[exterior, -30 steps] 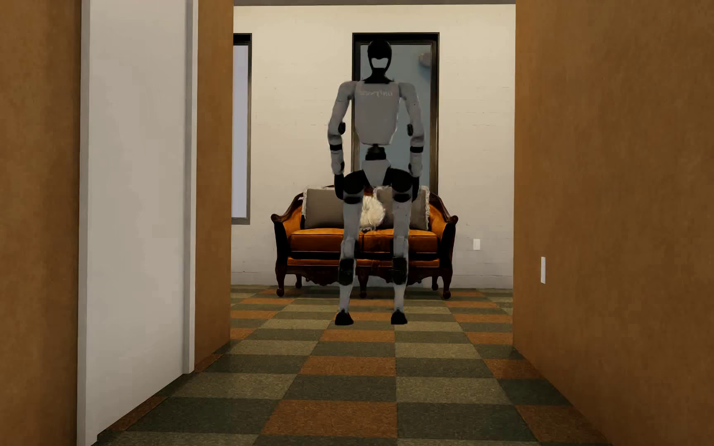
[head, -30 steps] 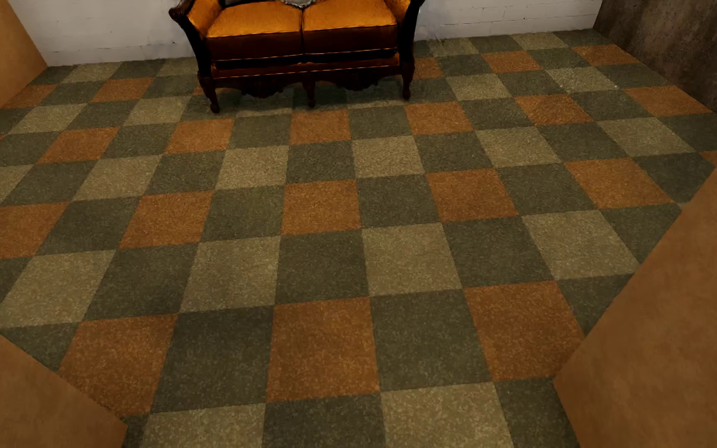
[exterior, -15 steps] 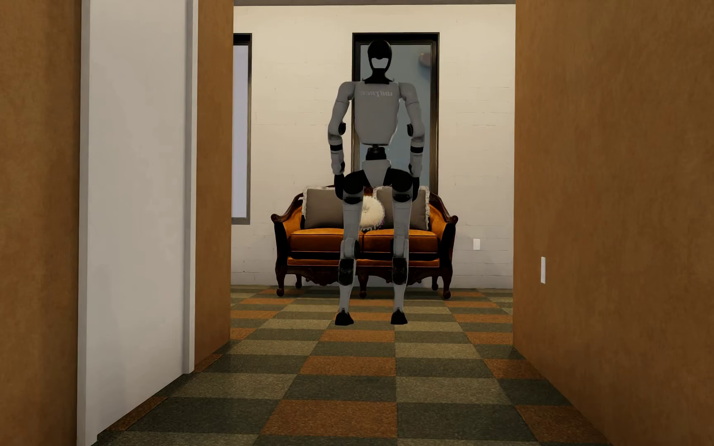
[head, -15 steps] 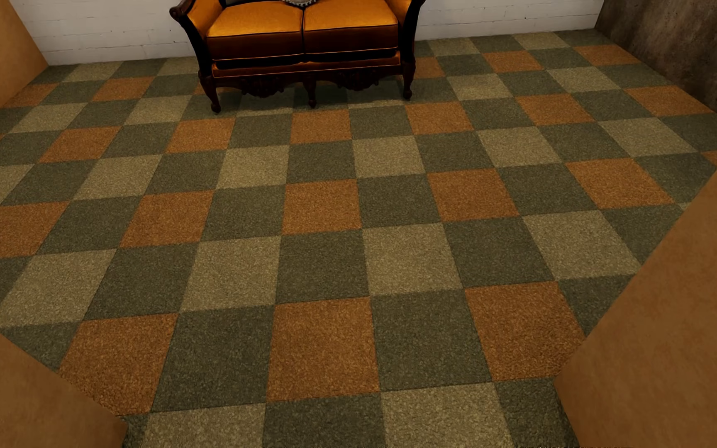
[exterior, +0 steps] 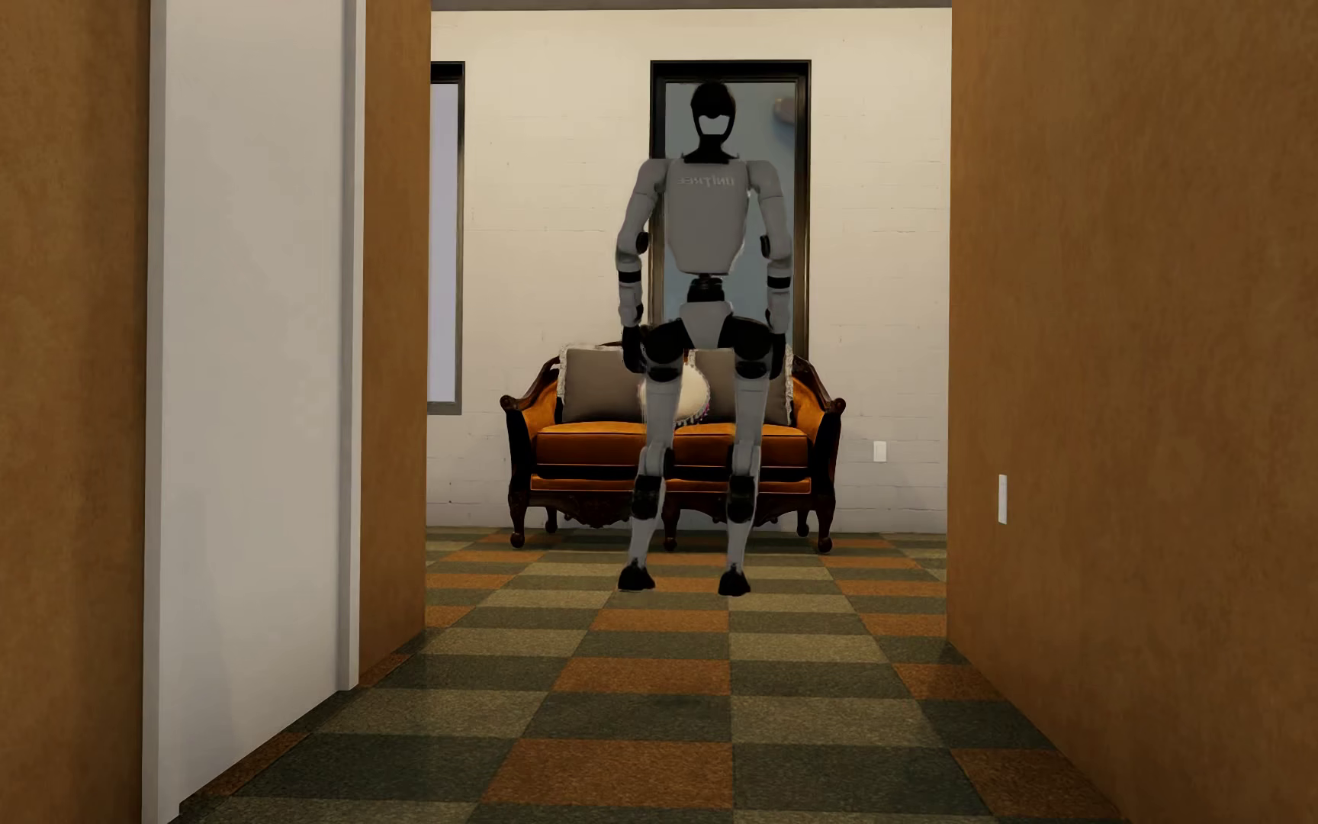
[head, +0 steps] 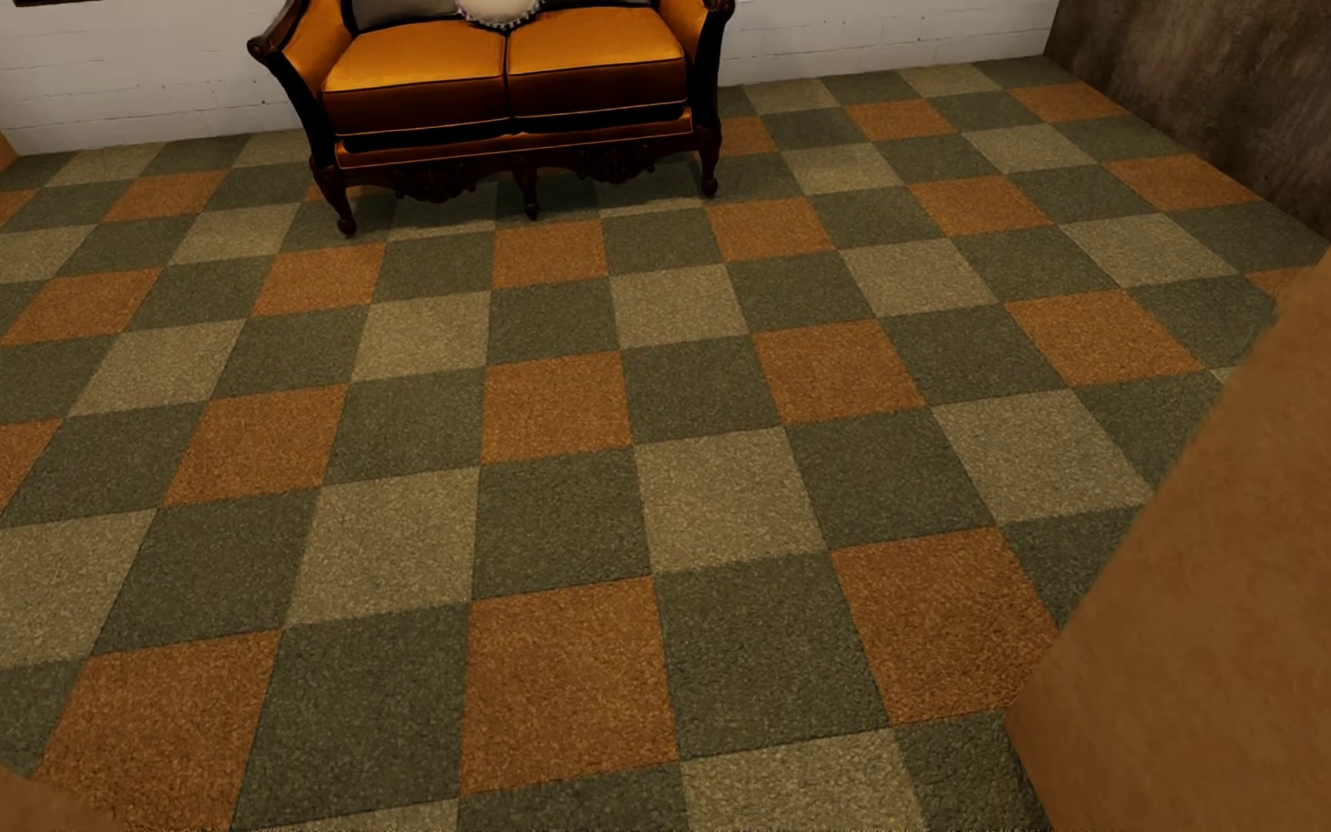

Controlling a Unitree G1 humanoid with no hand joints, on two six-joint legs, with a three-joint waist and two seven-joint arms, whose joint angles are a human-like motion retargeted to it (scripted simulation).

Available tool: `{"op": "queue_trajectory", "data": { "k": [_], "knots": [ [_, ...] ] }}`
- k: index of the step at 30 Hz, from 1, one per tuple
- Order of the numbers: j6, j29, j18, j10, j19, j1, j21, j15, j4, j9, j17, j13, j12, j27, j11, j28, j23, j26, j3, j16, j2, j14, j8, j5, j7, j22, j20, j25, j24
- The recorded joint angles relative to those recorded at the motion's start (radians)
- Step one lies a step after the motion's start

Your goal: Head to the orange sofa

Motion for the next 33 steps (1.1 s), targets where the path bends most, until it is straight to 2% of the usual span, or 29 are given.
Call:
{"op": "queue_trajectory", "data": {
  "k": [2,4,6,9,11,13,15,16,17,18,19,20,21,22,23,24,25,27,29,30,31,32,33],
  "knots": [
    [0.029,0.000,0.000,0.216,0.000,-0.174,-0.004,-0.038,0.025,0.016,-0.019,-0.006,-0.016,0.000,0.004,0.000,-0.020,0.000,0.008,-0.010,-0.001,0.055,0.000,0.024,0.000,-0.010,0.006,0.000,0.000],
    [0.050,0.000,0.000,0.469,0.000,-0.376,-0.011,-0.051,0.018,0.044,-0.022,-0.034,-0.039,0.000,0.004,0.000,-0.024,0.000,0.016,-0.026,0.015,0.061,0.000,0.043,0.000,0.016,0.012,0.000,0.000],
    [0.050,0.000,0.000,0.586,0.000,-0.555,-0.047,-0.091,0.006,0.050,-0.005,-0.072,-0.030,0.000,-0.032,0.000,-0.043,0.000,0.063,-0.037,0.046,0.070,0.000,0.037,0.000,0.033,0.028,0.000,0.000],
    [0.027,0.000,0.000,0.443,0.000,-0.729,-0.098,-0.148,0.000,0.063,0.020,-0.118,0.020,0.000,-0.081,0.000,-0.196,0.000,0.137,-0.033,0.127,0.151,0.000,-0.003,0.000,0.060,0.055,0.000,0.000],
    [0.021,0.000,0.000,0.285,0.000,-0.799,-0.120,-0.196,0.018,0.087,0.026,-0.165,0.048,0.000,-0.088,0.000,-0.343,0.000,0.155,-0.027,0.183,0.237,0.000,-0.011,0.000,0.098,0.073,0.000,0.000],
    [0.023,0.000,0.000,0.133,0.000,-0.816,-0.137,-0.263,0.047,0.107,0.038,-0.221,0.054,0.000,-0.070,0.000,-0.458,0.000,0.161,-0.027,0.267,0.315,0.000,-0.019,0.000,0.165,0.103,0.000,0.000],
    [0.015,0.000,0.000,0.078,0.000,-0.809,-0.146,-0.300,0.074,0.103,0.055,-0.259,0.054,0.000,-0.058,0.000,-0.531,0.000,0.186,-0.026,0.343,0.332,0.000,-0.039,0.000,0.225,0.157,0.000,0.000],
    [0.002,0.000,0.000,0.114,0.000,-0.802,-0.143,-0.268,0.080,0.090,0.062,-0.265,0.058,0.000,-0.066,0.000,-0.554,0.000,0.200,-0.019,0.365,0.394,0.000,-0.058,0.000,0.242,0.176,0.000,0.000],
    [-0.023,0.000,0.000,0.158,0.000,-0.814,-0.133,-0.189,0.064,0.082,0.066,-0.266,0.053,0.000,-0.082,0.000,-0.563,0.000,0.200,-0.009,0.374,0.474,0.000,-0.081,0.000,0.259,0.163,0.000,0.000],
    [-0.043,0.000,0.000,0.221,0.000,-0.818,-0.121,-0.032,0.035,0.086,0.064,-0.258,0.034,0.000,-0.063,0.000,-0.556,0.000,0.195,-0.003,0.373,0.499,0.000,-0.094,0.000,0.278,0.149,0.000,0.000],
    [-0.047,0.000,0.000,0.248,0.000,-0.790,-0.101,0.219,0.003,0.094,0.051,-0.247,0.008,0.000,0.046,0.000,-0.534,0.000,0.181,0.001,0.330,0.482,0.000,-0.093,0.000,0.280,0.132,0.000,0.000],
    [-0.047,0.000,0.000,0.261,0.000,-0.737,-0.058,0.493,-0.026,0.104,0.030,-0.243,-0.016,0.000,0.230,0.000,-0.489,0.000,0.156,0.005,0.246,0.441,0.000,-0.088,0.000,0.267,0.109,0.000,0.000],
    [-0.057,0.000,0.000,0.263,0.000,-0.677,-0.002,0.636,-0.047,0.107,0.009,-0.248,-0.040,0.000,0.466,0.000,-0.432,0.000,0.137,0.013,0.119,0.396,0.000,-0.085,0.000,0.238,0.087,0.000,0.000],
    [-0.065,0.000,0.000,0.259,0.000,-0.602,0.050,0.588,-0.060,0.114,-0.006,-0.247,-0.060,0.000,0.705,0.000,-0.376,0.000,0.126,0.023,0.004,0.356,0.000,-0.082,0.000,0.194,0.071,0.000,0.000],
    [-0.070,0.000,0.000,0.242,0.000,-0.519,0.087,0.492,-0.066,0.121,-0.014,-0.236,-0.075,0.000,0.876,0.000,-0.326,0.000,0.110,0.030,-0.109,0.326,0.000,-0.082,0.000,0.130,0.074,0.000,0.000],
    [-0.067,0.000,0.000,0.210,0.000,-0.439,0.107,0.435,-0.069,0.115,-0.020,-0.212,-0.083,0.000,0.967,0.000,-0.278,0.000,0.084,0.033,-0.226,0.302,0.000,-0.078,0.000,0.051,0.081,0.000,0.000],
    [-0.059,0.000,0.000,0.168,0.000,-0.354,0.106,0.427,-0.077,0.110,-0.025,-0.177,-0.089,0.000,0.971,0.000,-0.232,0.000,0.055,0.033,-0.325,0.278,0.000,-0.075,0.000,-0.028,0.089,0.000,0.000],
    [-0.036,0.000,0.000,0.082,0.000,-0.173,0.073,0.529,-0.091,0.109,-0.038,-0.089,-0.104,0.000,0.749,0.000,-0.148,0.000,-0.008,0.022,-0.449,0.223,0.000,-0.067,0.000,-0.176,0.113,0.000,0.000],
    [-0.018,0.000,0.000,0.025,0.000,-0.017,0.002,0.633,-0.088,0.100,-0.041,0.002,-0.127,0.000,0.375,0.000,-0.074,0.000,-0.059,0.013,-0.502,0.160,0.000,-0.059,0.000,-0.300,0.137,0.000,0.000],
    [-0.025,0.000,0.000,-0.002,0.000,0.068,-0.039,0.607,-0.095,0.100,-0.034,0.044,-0.138,0.000,0.188,0.000,-0.038,0.000,-0.079,0.014,-0.495,0.130,0.000,-0.063,0.000,-0.353,0.147,0.000,0.000],
    [-0.037,0.000,0.000,-0.025,0.000,0.153,-0.075,0.478,-0.105,0.098,-0.025,0.080,-0.146,0.000,0.030,0.000,-0.005,0.000,-0.096,0.016,-0.478,0.099,0.000,-0.071,0.000,-0.398,0.161,0.000,0.000],
    [-0.048,0.000,0.000,-0.038,0.000,0.233,-0.108,0.262,-0.106,0.095,-0.015,0.113,-0.150,0.000,-0.047,0.000,0.023,0.000,-0.113,0.017,-0.458,0.074,0.000,-0.079,0.000,-0.435,0.174,0.000,0.000],
    [-0.051,0.000,0.000,-0.037,0.000,0.287,-0.140,0.137,-0.100,0.084,-0.005,0.140,-0.151,0.000,-0.033,0.000,0.044,0.000,-0.134,0.016,-0.459,0.065,0.000,-0.083,0.000,-0.460,0.186,0.000,0.000]
  ]
}}
